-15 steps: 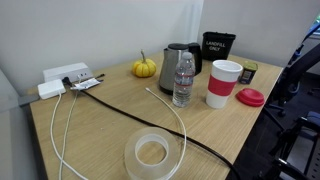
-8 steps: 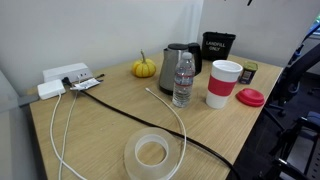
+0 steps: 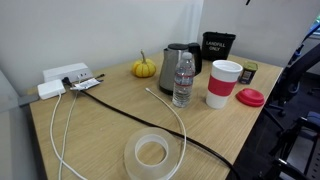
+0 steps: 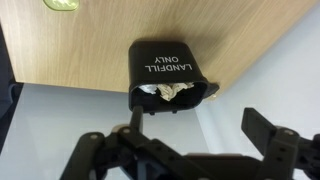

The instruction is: Remove the brown paper from the bin and put it on the table

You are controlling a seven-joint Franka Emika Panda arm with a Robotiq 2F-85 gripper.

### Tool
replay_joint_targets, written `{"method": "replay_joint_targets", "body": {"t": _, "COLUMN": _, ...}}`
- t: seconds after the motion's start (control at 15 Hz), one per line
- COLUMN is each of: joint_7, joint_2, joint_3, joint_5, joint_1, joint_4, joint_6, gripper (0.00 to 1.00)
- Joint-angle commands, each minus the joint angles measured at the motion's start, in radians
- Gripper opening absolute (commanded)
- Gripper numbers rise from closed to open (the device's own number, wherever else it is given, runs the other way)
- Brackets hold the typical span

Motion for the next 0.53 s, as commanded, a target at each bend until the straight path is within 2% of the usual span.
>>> {"method": "replay_joint_targets", "body": {"t": 0.0, "joint_7": 0.008, "joint_2": 0.002, "joint_3": -0.064, "joint_5": -0.015, "joint_1": 0.067, "joint_4": 0.003, "joint_6": -0.008, "gripper": 1.0}}
{"method": "replay_joint_targets", "body": {"t": 0.27, "joint_7": 0.022, "joint_2": 0.004, "joint_3": -0.069, "joint_5": -0.021, "joint_1": 0.07, "joint_4": 0.007, "joint_6": -0.009, "gripper": 1.0}}
{"method": "replay_joint_targets", "body": {"t": 0.47, "joint_7": 0.028, "joint_2": 0.028, "joint_3": -0.107, "joint_5": 0.007, "joint_1": 0.101, "joint_4": 0.04, "joint_6": -0.014, "gripper": 1.0}}
